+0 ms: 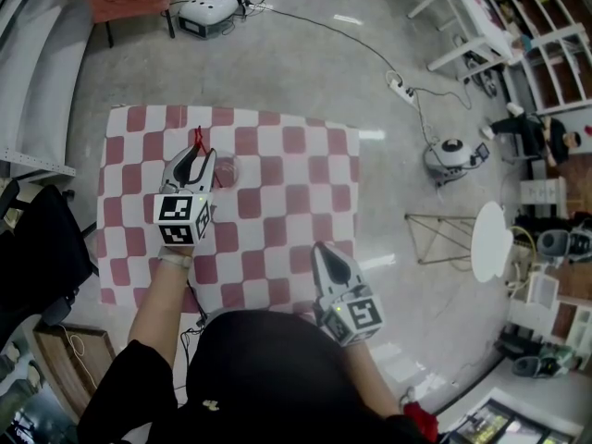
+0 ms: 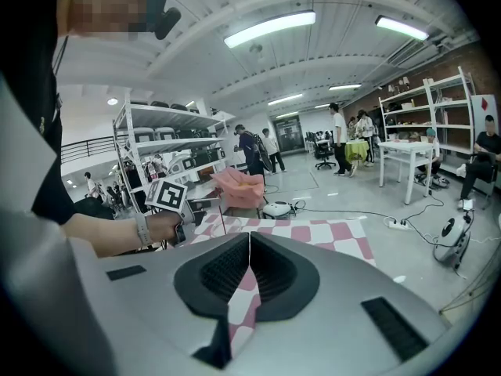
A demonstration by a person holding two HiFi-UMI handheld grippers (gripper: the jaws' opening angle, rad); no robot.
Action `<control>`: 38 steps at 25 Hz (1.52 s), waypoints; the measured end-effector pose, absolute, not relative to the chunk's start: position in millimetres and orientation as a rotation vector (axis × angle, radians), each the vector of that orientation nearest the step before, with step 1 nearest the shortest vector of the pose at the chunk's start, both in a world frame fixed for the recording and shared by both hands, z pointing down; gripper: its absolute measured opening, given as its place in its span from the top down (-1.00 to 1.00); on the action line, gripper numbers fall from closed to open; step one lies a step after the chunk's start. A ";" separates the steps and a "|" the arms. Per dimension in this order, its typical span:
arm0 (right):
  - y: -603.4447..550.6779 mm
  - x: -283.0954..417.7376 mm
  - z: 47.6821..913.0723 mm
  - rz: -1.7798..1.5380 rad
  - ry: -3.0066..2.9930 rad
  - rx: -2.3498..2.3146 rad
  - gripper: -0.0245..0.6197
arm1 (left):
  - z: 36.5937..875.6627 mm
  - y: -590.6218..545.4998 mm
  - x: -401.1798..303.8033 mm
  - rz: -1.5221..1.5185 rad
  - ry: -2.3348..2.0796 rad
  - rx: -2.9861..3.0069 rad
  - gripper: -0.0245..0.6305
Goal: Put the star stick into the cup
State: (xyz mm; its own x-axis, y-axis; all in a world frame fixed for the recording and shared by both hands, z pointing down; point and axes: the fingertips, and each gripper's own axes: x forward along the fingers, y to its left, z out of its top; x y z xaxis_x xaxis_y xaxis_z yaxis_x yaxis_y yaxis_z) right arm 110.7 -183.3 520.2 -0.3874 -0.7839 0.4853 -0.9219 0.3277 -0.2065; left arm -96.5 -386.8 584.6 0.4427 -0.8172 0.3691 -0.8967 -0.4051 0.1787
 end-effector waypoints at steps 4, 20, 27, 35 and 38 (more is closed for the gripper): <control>-182.7 110.4 514.9 0.644 -2.319 1.528 0.87 | 584.2 -382.2 -98.6 0.338 -1.479 2.341 0.34; -161.7 93.5 471.2 0.539 -2.543 1.415 0.87 | 493.2 -267.3 -91.6 0.314 -1.487 2.425 0.33; -143.5 76.4 451.7 0.471 -2.672 1.306 0.87 | 455.0 -190.6 -87.3 0.225 -1.495 2.437 0.63; -117.8 56.0 439.1 0.427 -2.772 1.179 0.87 | 433.4 -120.4 -79.1 0.202 -1.519 2.477 0.80; -108.1 54.3 437.3 0.414 -2.785 1.150 0.87 | 429.2 -98.6 -69.5 0.210 -1.524 2.520 0.80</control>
